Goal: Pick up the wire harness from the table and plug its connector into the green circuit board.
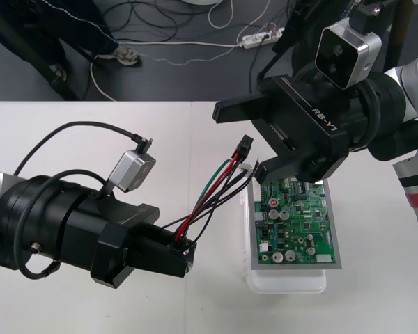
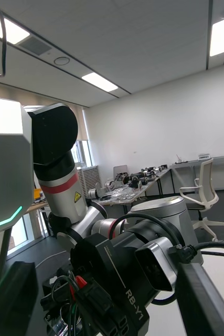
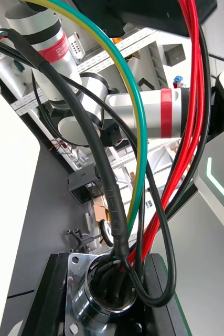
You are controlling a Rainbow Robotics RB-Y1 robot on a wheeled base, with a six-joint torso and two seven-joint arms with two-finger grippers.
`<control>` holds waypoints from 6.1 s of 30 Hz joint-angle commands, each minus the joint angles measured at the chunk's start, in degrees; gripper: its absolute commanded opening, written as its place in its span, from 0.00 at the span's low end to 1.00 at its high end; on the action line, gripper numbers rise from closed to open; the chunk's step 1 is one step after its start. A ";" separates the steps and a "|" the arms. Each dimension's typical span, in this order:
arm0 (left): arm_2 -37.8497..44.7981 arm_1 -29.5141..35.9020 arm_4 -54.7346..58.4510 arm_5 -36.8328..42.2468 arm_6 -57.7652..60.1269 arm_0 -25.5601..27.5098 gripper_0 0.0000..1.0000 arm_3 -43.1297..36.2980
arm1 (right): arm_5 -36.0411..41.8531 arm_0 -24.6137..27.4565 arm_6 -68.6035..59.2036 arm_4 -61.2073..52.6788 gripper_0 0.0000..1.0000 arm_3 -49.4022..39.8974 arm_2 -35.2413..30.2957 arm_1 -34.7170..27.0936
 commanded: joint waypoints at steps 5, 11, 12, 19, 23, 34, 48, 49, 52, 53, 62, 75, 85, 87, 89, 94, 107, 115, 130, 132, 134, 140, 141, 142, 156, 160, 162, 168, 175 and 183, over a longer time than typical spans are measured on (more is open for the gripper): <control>-1.19 -0.57 1.04 -0.15 -3.31 1.25 0.00 -0.87 | -0.21 -1.84 1.09 -0.87 0.00 -0.20 0.89 0.58; -1.98 -0.57 1.04 0.81 -3.83 1.25 0.00 -0.87 | -0.21 -1.84 1.09 -0.34 0.00 -0.20 0.89 0.40; -2.07 -0.57 1.04 0.90 -3.83 1.25 0.00 -0.87 | -0.21 -1.76 1.00 -0.25 0.00 -0.20 0.89 0.31; -2.16 -0.57 1.04 0.90 -4.10 1.25 0.00 -0.87 | -0.21 -1.58 0.74 -0.08 0.00 -0.20 0.89 -0.65; -2.25 -0.57 1.04 0.90 -4.36 1.25 0.00 -0.87 | -0.21 -1.41 0.74 0.01 0.00 -0.02 0.89 -1.18; -2.25 -0.57 0.95 1.60 -5.06 1.25 0.70 -0.96 | -0.21 -1.32 0.65 0.45 0.00 0.07 0.89 -1.97; -1.28 -0.57 -0.02 2.40 -7.70 1.34 1.00 -0.96 | -0.21 -1.32 0.21 0.98 0.00 0.07 0.89 -2.23; -1.11 -0.57 -0.02 2.40 -7.79 1.25 1.00 -0.96 | -0.21 -1.32 0.21 0.98 0.00 0.15 0.89 -2.32; -0.05 -0.57 -0.02 2.57 -8.40 1.34 1.00 -1.22 | -0.21 -1.23 0.21 0.98 0.00 0.15 0.89 -3.20; 0.48 -0.57 -0.11 2.66 -8.67 1.34 1.00 -1.40 | -0.21 -1.23 0.21 0.98 0.00 0.15 0.89 -3.55; 6.54 -0.39 -0.19 6.26 -9.72 1.34 1.00 -4.12 | -0.21 0.18 0.12 0.36 0.00 0.15 0.81 -6.28; 13.40 1.28 -0.46 13.82 -12.27 1.87 1.00 -4.83 | -0.21 3.78 1.35 -0.34 0.00 -0.55 -1.83 -7.33; 13.48 3.74 -1.34 20.76 -21.06 2.49 1.00 -4.91 | -0.21 9.14 1.35 1.95 0.00 -4.77 -6.84 -7.51; 13.48 3.74 -0.72 21.47 -21.50 2.40 1.00 -4.91 | -0.21 10.02 1.26 1.86 0.00 -5.56 -7.81 -7.60; 13.48 3.56 0.07 22.00 -21.85 2.31 1.00 -4.91 | -0.21 10.64 1.26 1.95 0.00 -6.09 -8.69 -7.60; 13.04 2.33 1.21 22.08 -22.55 1.34 1.00 -5.00 | 0.67 12.57 1.79 1.95 0.00 -8.02 -11.15 -7.60; 7.86 -0.83 1.04 22.96 -30.02 -1.73 1.00 -5.00 | 13.77 17.75 3.20 4.93 0.00 -19.36 -13.70 -7.60; 4.17 -1.53 1.04 25.86 -38.37 -3.76 1.00 -5.00 | 19.92 21.27 3.29 8.54 0.00 -27.18 -13.61 -7.51; 0.21 -1.45 1.39 26.65 -42.68 -8.59 1.00 -5.00 | 21.77 24.35 3.29 11.35 0.00 -32.45 -13.34 -4.70; -0.93 -1.45 1.56 27.09 -42.68 -8.76 1.00 -5.00 | 21.77 24.26 3.29 12.41 0.00 -32.89 -13.34 -3.99; -2.07 -1.45 1.48 27.53 -42.68 -8.85 1.00 -5.00 | 21.77 24.26 3.29 13.20 0.00 -32.98 -13.26 -3.29; -4.45 -1.45 1.48 28.76 -43.12 -8.85 1.00 -5.00 | 23.61 24.35 3.37 13.37 0.00 -32.98 -11.50 -2.59; -4.62 -1.45 1.48 28.76 -43.12 -8.94 1.00 -5.00 | 23.88 24.35 3.37 13.46 0.00 -32.98 -11.32 -2.59; -4.89 -1.45 1.48 28.76 -43.12 -9.03 1.00 -5.00 | 24.40 24.35 3.46 13.37 0.00 -32.98 -10.80 -2.59; -5.76 -1.45 -0.46 29.03 -42.94 -11.75 1.00 -5.00 | 26.95 24.52 4.52 12.84 0.00 -33.42 -8.42 -2.59; -5.76 -1.45 -0.19 29.03 -42.94 -11.84 1.00 -5.00 | 26.86 24.79 4.96 12.32 0.00 -33.42 -8.42 -2.85; -5.76 -1.45 -0.11 29.03 -42.94 -11.84 1.00 -5.00 | 26.95 24.79 5.13 12.14 0.00 -33.42 -8.33 -2.85; -5.68 -1.45 -0.02 29.03 -42.86 -11.93 1.00 -5.00 | 26.86 24.96 5.48 11.88 0.00 -33.33 -8.07 -2.85; -5.68 -1.45 -0.11 29.29 -43.03 -12.28 0.86 -5.00 | 26.86 25.31 6.01 11.79 0.00 -33.33 -8.07 -2.85; -5.76 -1.45 -0.02 29.29 -43.12 -12.28 0.65 -5.00 | 26.60 25.49 6.19 11.79 0.00 -33.33 -8.07 -2.85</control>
